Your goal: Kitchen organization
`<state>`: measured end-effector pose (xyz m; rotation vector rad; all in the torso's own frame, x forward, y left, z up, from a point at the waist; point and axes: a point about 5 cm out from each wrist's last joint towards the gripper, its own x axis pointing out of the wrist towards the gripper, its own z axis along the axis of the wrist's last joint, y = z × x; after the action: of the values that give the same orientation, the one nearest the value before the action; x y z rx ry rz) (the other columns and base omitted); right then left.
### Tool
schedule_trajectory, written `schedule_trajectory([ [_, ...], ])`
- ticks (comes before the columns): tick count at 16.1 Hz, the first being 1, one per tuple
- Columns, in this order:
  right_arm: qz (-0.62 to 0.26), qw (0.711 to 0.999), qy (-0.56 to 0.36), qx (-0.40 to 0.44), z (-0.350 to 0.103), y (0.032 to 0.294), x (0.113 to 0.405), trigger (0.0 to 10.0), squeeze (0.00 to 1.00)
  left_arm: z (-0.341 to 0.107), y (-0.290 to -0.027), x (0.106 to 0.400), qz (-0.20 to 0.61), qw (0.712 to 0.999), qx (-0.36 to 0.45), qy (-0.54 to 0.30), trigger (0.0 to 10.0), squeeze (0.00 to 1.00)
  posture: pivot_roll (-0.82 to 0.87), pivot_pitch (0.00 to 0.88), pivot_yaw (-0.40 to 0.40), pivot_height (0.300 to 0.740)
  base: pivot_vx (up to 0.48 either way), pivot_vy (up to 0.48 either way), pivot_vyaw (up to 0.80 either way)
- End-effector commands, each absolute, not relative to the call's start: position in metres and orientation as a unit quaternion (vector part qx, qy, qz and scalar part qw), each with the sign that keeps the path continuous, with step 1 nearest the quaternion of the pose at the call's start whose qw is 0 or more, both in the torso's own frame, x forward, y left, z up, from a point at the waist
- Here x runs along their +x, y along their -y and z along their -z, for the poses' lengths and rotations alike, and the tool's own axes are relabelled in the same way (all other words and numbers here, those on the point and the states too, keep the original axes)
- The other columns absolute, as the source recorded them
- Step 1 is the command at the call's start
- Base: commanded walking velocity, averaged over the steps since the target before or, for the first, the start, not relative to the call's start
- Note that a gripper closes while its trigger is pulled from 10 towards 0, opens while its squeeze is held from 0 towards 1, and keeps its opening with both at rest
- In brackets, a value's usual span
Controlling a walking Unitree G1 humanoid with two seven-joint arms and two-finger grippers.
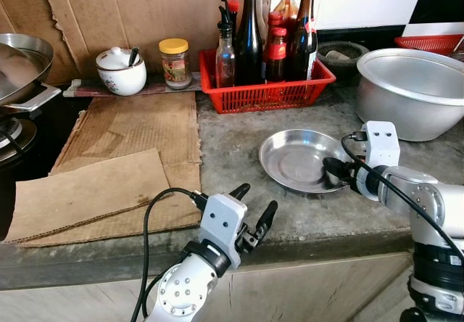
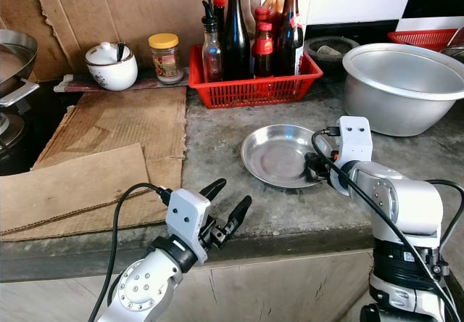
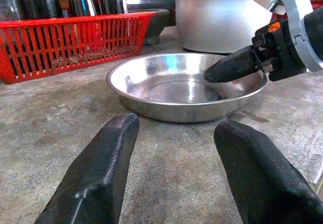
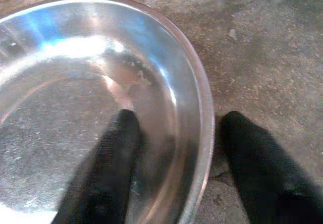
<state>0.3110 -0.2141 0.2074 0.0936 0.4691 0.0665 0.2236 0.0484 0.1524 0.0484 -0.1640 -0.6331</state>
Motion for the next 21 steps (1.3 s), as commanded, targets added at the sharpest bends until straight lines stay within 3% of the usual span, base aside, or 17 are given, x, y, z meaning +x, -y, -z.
schedule_trajectory([
  [1,-0.050,0.961,-0.266,0.055,-0.196,0.204,0.310,0.0,0.00,-0.156,-0.049,0.222,0.307,0.947,0.025,0.091,10.0,0.00,0.18,0.077,-0.023,0.740,0.000,0.000,0.00],
  [12,-0.012,0.963,-0.227,0.143,-0.202,0.196,0.316,0.0,0.00,-0.158,-0.053,0.225,0.293,0.951,0.030,0.095,10.0,0.00,0.18,0.082,-0.026,0.740,0.000,0.000,0.00],
  [16,0.019,0.965,-0.042,0.258,-0.236,0.188,0.316,0.0,0.00,-0.160,-0.054,0.227,0.284,0.953,0.030,0.101,10.0,0.00,0.19,0.077,-0.028,0.740,0.000,0.000,0.00],
  [21,0.041,0.955,0.038,0.292,-0.244,0.179,0.307,0.0,0.00,-0.161,-0.054,0.229,0.280,0.954,0.033,0.106,10.0,0.00,0.18,0.061,-0.018,0.740,0.000,0.000,0.00],
])
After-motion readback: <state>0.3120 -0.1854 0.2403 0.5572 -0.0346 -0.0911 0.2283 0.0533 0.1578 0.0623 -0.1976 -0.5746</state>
